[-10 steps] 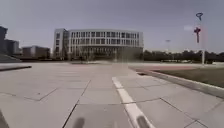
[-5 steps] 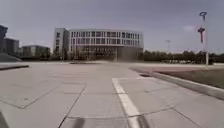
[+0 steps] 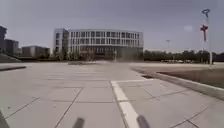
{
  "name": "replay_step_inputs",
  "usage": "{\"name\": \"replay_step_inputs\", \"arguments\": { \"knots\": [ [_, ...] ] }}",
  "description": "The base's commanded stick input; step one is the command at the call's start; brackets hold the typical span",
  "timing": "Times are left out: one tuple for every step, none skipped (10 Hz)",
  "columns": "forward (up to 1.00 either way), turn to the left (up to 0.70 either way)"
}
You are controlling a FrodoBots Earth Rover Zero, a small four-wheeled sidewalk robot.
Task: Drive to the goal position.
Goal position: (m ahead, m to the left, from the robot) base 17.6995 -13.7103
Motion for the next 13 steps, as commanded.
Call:
{"name": "replay_step_inputs", "arguments": {
  "knots": [
    [0.70, 0.00],
    [0.70, 0.00],
    [0.70, 0.00],
    [0.70, 0.00],
    [0.70, 0.00],
    [0.70, 0.00],
    [0.70, 0.00],
    [0.70, 0.00],
    [0.70, 0.00],
    [0.70, 0.00],
    [0.70, 0.00],
    [0.70, 0.00],
    [0.70, 0.00]
  ]
}}
